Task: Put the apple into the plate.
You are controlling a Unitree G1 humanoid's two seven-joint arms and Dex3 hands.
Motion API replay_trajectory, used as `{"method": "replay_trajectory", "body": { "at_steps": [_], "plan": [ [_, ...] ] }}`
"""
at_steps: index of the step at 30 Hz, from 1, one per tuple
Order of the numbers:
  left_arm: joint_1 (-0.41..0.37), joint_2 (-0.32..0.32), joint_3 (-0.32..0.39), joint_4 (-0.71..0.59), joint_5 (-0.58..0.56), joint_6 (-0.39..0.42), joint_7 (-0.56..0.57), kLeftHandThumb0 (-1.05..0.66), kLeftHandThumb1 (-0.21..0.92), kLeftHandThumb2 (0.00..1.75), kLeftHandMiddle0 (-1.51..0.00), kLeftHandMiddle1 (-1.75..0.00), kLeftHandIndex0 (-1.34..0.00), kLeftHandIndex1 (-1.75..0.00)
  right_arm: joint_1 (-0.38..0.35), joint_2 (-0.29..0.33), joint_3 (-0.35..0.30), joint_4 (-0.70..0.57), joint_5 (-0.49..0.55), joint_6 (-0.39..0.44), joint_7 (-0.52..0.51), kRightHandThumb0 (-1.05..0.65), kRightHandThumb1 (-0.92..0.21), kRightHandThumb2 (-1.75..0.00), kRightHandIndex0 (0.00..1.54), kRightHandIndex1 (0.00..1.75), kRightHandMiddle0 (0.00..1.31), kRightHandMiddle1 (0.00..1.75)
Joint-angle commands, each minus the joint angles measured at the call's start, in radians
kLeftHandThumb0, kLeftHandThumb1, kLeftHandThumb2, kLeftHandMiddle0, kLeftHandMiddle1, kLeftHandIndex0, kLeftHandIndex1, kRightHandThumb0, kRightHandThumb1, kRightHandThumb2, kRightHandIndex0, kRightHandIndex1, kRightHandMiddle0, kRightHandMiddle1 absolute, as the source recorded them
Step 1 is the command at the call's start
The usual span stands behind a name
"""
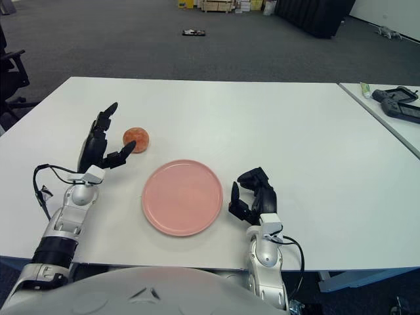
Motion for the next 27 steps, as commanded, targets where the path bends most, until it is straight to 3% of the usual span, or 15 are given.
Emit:
{"method": "replay_trajectory", "body": {
  "at_steps": [1, 19, 27],
  "plan": [
    [-0.061, 0.012, -0.016, 0.051, 0.011, 0.008, 0.016, -1.04, 0.86, 0.31, 0.00, 0.00, 0.00, 0.00, -0.020, -0.004, -0.006, 0.007, 0.004, -0.006, 0.004, -0.43, -0.47, -1.13, 1.14, 1.75, 0.49, 1.75],
    [-0.263, 0.007, -0.054, 0.421, -0.071, -0.140, 0.027, -1.05, 0.86, 0.20, 0.00, 0.00, 0.00, 0.00, -0.026, 0.001, -0.017, 0.016, 0.009, -0.013, -0.004, -0.44, -0.46, -1.15, 1.14, 1.75, 0.50, 1.75],
    [-0.351, -0.021, -0.046, 0.591, -0.157, -0.152, -0.036, -1.04, 0.84, 0.17, 0.00, 0.00, 0.00, 0.00, -0.031, 0.001, -0.020, 0.017, 0.005, -0.014, -0.004, -0.44, -0.46, -1.15, 1.14, 1.75, 0.50, 1.75]
  ]
}}
